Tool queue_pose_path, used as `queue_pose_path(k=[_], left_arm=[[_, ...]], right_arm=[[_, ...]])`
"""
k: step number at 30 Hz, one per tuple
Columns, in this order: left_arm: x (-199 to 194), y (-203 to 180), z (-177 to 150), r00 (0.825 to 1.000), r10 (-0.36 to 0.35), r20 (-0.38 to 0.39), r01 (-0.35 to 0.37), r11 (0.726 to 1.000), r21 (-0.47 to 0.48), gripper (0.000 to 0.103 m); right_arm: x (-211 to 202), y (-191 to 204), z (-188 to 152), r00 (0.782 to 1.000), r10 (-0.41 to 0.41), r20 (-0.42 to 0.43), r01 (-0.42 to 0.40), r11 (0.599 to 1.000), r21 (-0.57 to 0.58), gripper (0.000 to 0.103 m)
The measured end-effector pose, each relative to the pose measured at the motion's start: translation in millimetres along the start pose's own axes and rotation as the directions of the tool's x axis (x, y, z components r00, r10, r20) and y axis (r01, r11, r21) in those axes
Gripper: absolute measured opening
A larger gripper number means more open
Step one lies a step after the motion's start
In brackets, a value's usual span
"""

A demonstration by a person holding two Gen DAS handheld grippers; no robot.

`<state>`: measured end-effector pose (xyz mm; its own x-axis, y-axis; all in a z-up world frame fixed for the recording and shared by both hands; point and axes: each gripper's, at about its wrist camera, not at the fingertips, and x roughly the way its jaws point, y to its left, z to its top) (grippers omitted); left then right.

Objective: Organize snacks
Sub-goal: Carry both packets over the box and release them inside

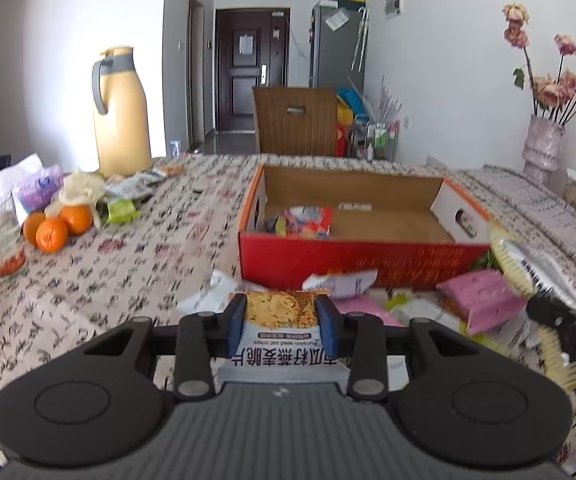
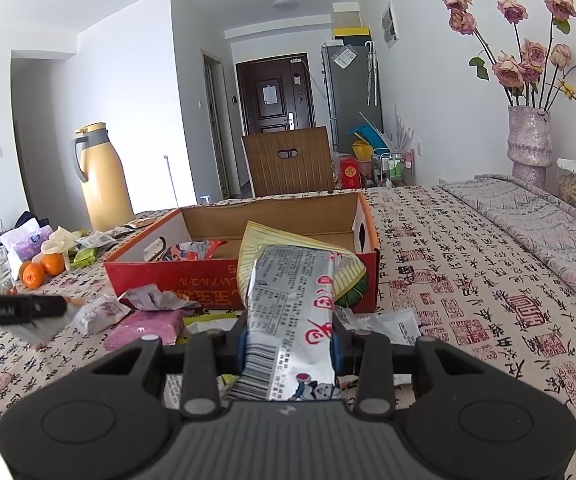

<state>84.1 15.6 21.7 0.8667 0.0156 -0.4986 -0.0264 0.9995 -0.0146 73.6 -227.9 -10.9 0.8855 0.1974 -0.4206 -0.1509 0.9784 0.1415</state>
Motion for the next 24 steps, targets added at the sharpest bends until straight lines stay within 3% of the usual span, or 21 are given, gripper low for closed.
queue_pose_path(k=[12,24], left_arm=[[13.5,-14.0,42.7,0.996,-0.041,0.079,0.041,0.999,0.002,0.038],[65.5,-22.6,91.7,0.992,-0.053,0.111,0.054,0.999,-0.001,0.038]], right_arm=[[23.4,4.8,29.4,0.999,0.009,0.038,-0.008,1.000,-0.016,0.036],[80.5,7.7,75.2,0.998,0.008,0.067,-0.006,0.999,-0.032,0.036]])
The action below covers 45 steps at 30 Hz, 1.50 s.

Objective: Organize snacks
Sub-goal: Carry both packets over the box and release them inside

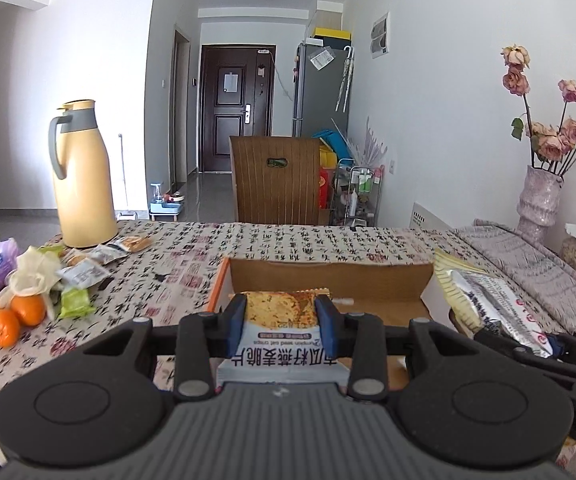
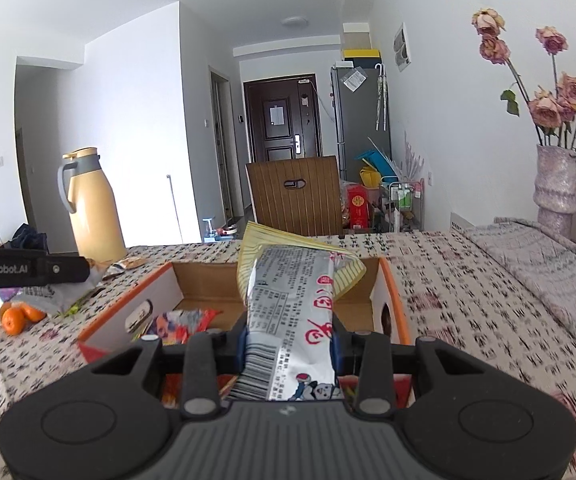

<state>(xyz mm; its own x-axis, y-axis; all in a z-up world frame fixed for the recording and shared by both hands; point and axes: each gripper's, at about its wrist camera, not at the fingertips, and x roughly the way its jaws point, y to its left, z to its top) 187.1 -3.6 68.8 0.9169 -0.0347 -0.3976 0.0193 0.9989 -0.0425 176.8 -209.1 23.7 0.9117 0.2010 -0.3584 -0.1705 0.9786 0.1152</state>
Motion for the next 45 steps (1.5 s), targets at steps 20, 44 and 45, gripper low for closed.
queue_pose_path(k=[20,44,45], left_arm=[[82.9,4.5,-3.7,0.999,0.000,-0.040,-0.001,1.000,-0.026,0.038],[77.9,7.7,-6.5,0.998,0.063,-0.012,-0.064,0.996,-0.061,0.103],[77.8,7.3,-6.6,0.998,0.063,-0.011,-0.063,0.996,-0.060,0.103]], right_arm=[[94.5,-12.3,11.4,0.999,-0.018,-0.044,0.018,1.000,0.021,0.036],[90.0,-22.3,7.2,0.994,-0.088,-0.064,0.092,0.993,0.071,0.103],[90.0,-22.1,7.3,0.994,-0.088,-0.064,0.092,0.993,0.071,0.103]])
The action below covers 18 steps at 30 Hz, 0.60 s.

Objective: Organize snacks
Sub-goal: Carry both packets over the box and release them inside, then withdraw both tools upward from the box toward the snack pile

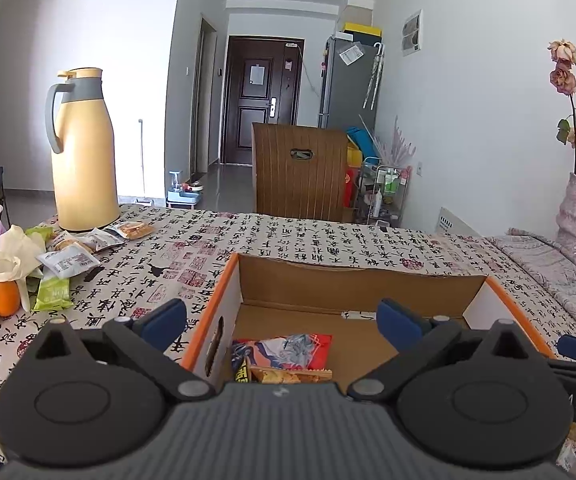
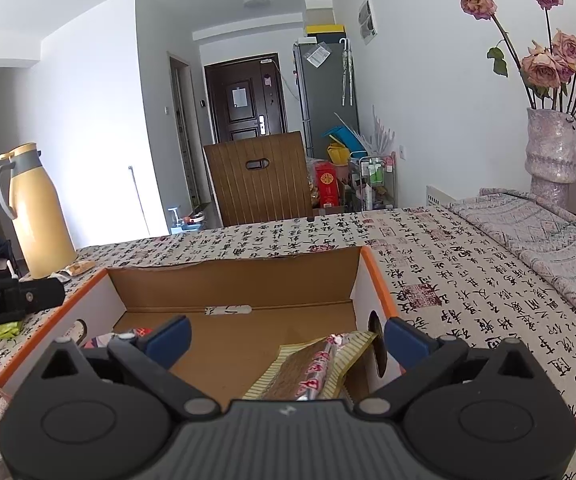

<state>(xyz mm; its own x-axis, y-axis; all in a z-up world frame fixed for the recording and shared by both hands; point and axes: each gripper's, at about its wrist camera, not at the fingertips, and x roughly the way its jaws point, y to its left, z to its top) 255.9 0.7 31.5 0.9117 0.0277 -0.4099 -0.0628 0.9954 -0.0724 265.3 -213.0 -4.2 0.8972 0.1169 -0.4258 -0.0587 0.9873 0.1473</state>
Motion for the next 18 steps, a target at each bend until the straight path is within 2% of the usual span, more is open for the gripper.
queue_pose_path(k=[10,18], left_arm=[[-6.1,-3.7,8.2,1.000,-0.011,-0.017,0.011,1.000,-0.001,0.103],[-43.0,-8.6,17.7,1.000,-0.006,0.029,0.005,1.000,0.031,0.103]], right_arm=[[-7.1,0.3,8.3,1.000,-0.001,0.001,0.001,1.000,0.006,0.103],[-40.7,1.7,15.3,0.999,-0.001,0.033,0.002,1.000,-0.004,0.103]])
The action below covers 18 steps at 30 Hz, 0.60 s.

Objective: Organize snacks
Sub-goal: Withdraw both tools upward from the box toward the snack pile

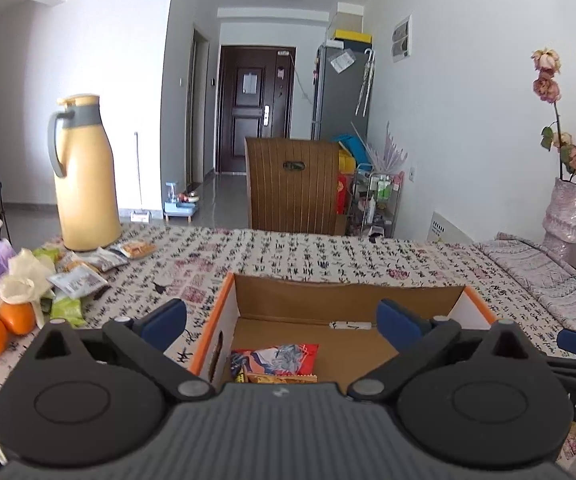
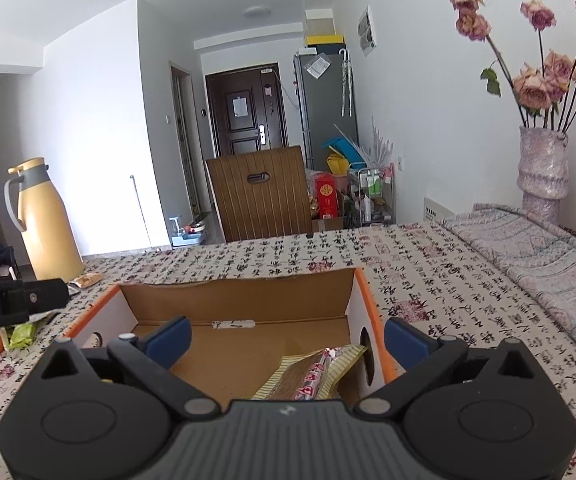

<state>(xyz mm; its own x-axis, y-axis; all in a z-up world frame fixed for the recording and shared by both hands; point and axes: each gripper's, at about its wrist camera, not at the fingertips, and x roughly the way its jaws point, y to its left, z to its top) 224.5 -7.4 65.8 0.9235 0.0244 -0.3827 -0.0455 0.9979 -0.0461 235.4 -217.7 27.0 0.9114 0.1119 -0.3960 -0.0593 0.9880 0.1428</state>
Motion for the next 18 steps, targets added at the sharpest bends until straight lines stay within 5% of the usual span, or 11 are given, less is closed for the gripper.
queue_pose_path(k=[18], left_arm=[[-103.9,16.0,-31.7,1.000,0.006,0.007,-0.006,1.000,-0.012,0.103]], right_arm=[[-104.0,12.9,-32.7,1.000,0.016,0.016,-0.015,1.000,-0.023,0.103]])
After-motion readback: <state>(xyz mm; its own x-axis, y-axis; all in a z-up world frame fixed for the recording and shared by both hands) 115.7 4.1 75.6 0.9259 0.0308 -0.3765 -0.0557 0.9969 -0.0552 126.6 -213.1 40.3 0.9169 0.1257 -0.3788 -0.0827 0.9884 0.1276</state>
